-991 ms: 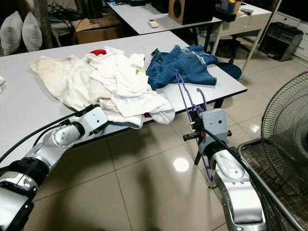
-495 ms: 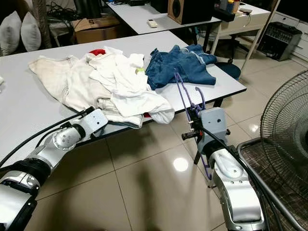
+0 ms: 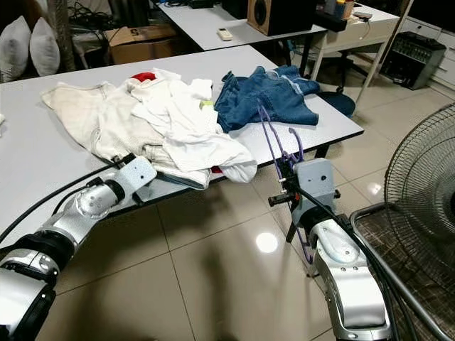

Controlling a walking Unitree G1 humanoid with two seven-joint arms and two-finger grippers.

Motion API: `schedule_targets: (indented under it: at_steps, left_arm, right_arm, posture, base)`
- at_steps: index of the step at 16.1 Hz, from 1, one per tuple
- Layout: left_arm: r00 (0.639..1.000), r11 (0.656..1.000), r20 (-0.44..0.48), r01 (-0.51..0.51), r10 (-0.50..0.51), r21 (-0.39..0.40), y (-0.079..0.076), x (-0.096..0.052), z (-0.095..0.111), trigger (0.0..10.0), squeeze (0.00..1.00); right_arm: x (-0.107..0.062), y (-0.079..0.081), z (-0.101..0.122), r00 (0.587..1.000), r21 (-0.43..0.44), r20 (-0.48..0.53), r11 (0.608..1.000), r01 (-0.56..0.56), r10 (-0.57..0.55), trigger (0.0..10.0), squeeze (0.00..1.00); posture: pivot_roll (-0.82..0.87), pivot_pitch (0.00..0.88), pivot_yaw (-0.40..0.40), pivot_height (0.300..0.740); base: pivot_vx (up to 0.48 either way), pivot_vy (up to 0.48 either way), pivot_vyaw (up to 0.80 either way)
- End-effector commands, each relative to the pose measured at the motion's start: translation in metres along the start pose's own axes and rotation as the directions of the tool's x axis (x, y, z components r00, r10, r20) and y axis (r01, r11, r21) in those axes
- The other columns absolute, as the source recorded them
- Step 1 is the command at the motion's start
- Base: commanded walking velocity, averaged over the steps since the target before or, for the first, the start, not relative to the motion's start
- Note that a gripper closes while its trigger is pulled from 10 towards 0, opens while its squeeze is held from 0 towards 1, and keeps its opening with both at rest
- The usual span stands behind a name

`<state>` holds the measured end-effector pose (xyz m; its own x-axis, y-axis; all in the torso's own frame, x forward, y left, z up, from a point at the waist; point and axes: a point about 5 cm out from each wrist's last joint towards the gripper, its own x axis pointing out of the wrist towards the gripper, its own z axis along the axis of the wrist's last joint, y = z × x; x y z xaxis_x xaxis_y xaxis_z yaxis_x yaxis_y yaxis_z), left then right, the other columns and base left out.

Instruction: Hang hanger

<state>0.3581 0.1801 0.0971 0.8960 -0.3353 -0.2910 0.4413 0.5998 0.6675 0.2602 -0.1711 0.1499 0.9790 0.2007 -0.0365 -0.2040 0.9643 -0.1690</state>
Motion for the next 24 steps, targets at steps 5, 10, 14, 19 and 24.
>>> schedule_targets:
  at_steps: [5,10,14,19,24]
  left_arm:
    - [0.999,0.999,-0.007,-0.052,0.052,-0.017,0.019,-0.002,0.0,0.0,0.0]
    - [0.996,0.978,0.053,-0.063,0.075,-0.197,0.05,0.0,0.017,0.0,0.0]
    - [0.868,0.923,0.336,-0.291,0.365,-0.251,0.175,-0.025,0.116,0.0,0.0]
    - [0.745,0.843,0.418,-0.527,0.521,-0.11,0.244,-0.076,0.161,0.0,0.0]
    - [0.968,0.987,0.193,-0.152,0.16,-0.059,0.16,-0.018,0.1,0.0,0.0]
  right_arm:
    - [0.003,-0.001,0.003,0.999,-0.004,0.03,1.0,0.014,-0.014,10.0,0.0]
    - [0.005,0.002,0.008,0.997,-0.001,0.065,0.999,-0.04,0.04,10.0,0.0]
    - [0.005,0.005,0.025,0.964,0.013,0.161,0.977,-0.215,0.21,10.0,0.0]
    - [0.002,0.014,0.042,0.918,0.1,0.302,0.948,-0.301,0.259,10.0,0.0]
    - [-0.013,0.031,0.037,0.83,0.049,0.226,0.845,-0.533,0.511,10.0,0.0]
  posture:
    - [-0.23,0.0,0.045,0.74]
    - [-0.22,0.0,0.053,0.74]
    - [-0.19,0.0,0.056,0.74]
    - [-0.17,0.0,0.068,0.74]
    - [-0.18,0.0,0.072,0.74]
  base:
    - [0.0,0.0,0.0]
    - [0.0,0.0,0.0]
    - [0.0,0.0,0.0]
    - [0.0,0.0,0.0]
    - [0.0,0.0,0.0]
